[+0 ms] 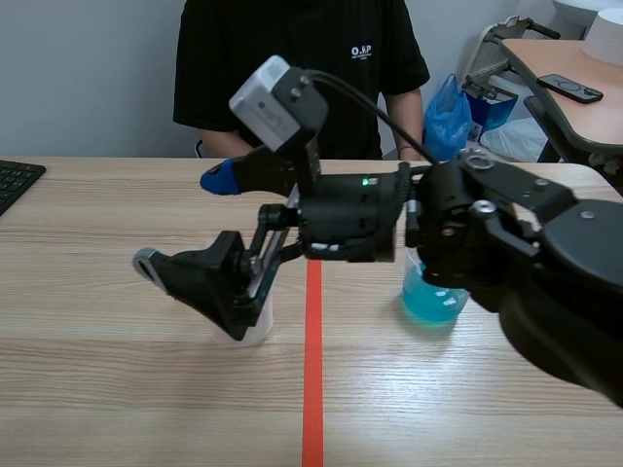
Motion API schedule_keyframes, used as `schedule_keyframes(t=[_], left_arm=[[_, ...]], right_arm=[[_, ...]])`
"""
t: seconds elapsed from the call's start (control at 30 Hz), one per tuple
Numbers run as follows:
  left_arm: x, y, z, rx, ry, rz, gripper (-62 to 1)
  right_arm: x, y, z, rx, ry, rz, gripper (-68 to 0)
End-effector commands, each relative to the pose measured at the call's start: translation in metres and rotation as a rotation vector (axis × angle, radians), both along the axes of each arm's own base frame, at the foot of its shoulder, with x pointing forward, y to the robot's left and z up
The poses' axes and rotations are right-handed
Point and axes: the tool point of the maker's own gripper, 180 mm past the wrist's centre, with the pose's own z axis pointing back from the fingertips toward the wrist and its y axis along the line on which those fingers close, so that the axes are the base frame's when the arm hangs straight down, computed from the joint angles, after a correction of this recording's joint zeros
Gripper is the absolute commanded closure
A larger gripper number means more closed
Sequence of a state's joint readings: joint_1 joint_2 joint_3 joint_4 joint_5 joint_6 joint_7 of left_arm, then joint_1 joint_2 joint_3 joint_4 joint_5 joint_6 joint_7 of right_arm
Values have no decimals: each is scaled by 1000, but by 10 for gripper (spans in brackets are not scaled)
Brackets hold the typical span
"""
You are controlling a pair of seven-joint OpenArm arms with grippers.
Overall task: Do the redox reaction experiment.
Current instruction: 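Return to the home posture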
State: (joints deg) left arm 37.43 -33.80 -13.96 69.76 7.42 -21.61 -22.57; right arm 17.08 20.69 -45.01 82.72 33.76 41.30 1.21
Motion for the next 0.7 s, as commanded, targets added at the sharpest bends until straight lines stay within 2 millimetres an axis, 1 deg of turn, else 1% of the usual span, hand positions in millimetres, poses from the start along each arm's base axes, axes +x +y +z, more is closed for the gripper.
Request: schedule_keyframes(t=[0.0, 0.1, 0.2, 0.37, 0.43, 0.57, 0.6, 0.67], left_arm=[[5, 1, 6, -9, -25, 4, -41], [5, 1, 6, -9, -25, 4, -41], [5, 1, 6, -9, -25, 4, -41], [8, 3, 8, 1, -44, 12, -41], [13, 5, 14, 6, -84, 24, -41], [25, 12, 33, -24, -174, 60, -43], [27, 13, 36, -26, -187, 63, -54], [31, 14, 42, -31, -206, 71, -121]], right_arm=[[8, -16, 18, 23, -46, -42, -679], [9, -40, 25, 8, -65, -108, -679], [6, -64, 29, -22, -91, -163, -679], [-10, -97, 38, -53, -96, -223, -679], [-18, -108, 40, -71, -91, -239, -679], [-34, -124, 47, -89, -68, -263, -679], [-37, -128, 48, -97, -67, -271, -679], [-41, -135, 52, -110, -69, -293, -679]])
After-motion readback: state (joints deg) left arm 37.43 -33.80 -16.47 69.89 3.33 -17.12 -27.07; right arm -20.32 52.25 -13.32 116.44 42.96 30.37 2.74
